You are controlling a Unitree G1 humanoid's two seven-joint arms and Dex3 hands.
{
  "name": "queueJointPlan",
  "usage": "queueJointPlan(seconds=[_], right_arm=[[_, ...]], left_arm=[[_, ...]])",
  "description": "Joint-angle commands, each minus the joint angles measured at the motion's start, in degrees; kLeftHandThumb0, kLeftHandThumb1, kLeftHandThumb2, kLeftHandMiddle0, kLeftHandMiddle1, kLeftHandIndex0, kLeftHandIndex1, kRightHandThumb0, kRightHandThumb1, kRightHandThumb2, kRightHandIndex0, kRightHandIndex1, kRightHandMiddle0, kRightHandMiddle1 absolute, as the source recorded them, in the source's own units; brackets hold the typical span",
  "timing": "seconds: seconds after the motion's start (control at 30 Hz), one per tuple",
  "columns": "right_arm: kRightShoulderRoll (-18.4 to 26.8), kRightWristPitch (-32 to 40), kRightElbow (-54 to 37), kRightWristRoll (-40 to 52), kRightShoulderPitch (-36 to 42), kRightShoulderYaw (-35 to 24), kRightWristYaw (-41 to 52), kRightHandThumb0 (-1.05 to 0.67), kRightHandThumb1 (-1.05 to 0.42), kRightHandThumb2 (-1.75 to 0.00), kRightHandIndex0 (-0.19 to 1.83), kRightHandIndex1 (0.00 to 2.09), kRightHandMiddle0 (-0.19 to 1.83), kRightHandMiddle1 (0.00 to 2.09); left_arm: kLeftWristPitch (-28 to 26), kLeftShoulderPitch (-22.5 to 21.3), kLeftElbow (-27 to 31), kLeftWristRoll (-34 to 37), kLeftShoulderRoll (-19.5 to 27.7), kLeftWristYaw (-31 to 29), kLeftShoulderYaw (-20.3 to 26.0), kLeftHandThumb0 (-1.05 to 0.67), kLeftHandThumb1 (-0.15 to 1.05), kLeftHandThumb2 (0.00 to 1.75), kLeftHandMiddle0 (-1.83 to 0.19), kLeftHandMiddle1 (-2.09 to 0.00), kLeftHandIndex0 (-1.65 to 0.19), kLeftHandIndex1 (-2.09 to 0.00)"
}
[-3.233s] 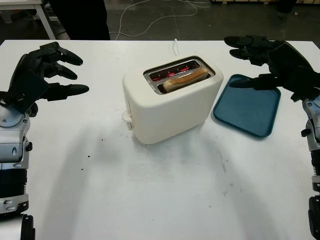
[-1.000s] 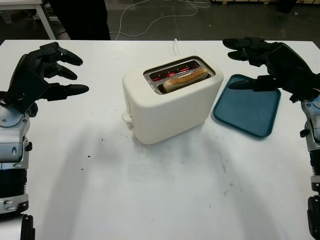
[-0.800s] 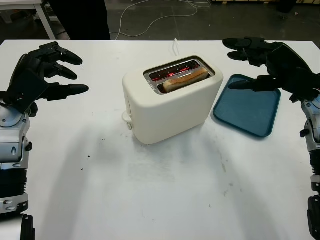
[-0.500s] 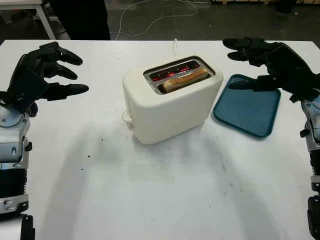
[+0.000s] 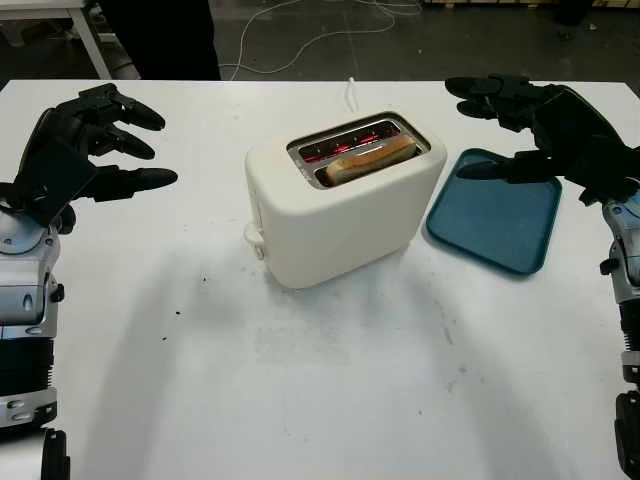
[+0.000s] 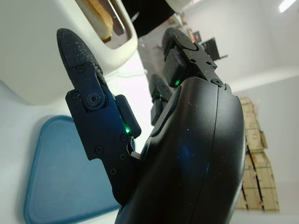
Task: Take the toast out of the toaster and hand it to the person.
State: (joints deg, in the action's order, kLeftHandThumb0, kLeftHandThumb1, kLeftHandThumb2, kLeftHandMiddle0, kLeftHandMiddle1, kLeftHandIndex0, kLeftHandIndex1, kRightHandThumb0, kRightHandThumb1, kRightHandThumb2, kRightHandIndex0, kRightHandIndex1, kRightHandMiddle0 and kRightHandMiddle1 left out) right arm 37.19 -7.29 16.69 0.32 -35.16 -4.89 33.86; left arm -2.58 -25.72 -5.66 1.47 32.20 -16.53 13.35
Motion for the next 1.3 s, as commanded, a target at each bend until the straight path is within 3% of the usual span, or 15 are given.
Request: queueJointPlan(seconds=[0.0,1.27], right_arm=[[-0.23,-0.26,-0.5,1.04,0.05,-0.46,0.02,-0.6,-0.73,0.0,0.17,0.45,0.4,0.0],[0.07,-1.8,0.27,0.36,-0.37,-0.19,-0.59,-0.62,-0.73,0.0,0.14,0.54,0.42,0.01]], left_arm=[[0.15,0.52,0.5,-0.38,0.27,0.7,0.26,-1.05,0.56,0.0,-0.48,-1.29,-0.52,-1.12],[0.36,0.11,0.26,0.18,0.34,0.08,0.14,-1.05,0.56,0.0,-0.48,-1.26,-0.53,-1.1]])
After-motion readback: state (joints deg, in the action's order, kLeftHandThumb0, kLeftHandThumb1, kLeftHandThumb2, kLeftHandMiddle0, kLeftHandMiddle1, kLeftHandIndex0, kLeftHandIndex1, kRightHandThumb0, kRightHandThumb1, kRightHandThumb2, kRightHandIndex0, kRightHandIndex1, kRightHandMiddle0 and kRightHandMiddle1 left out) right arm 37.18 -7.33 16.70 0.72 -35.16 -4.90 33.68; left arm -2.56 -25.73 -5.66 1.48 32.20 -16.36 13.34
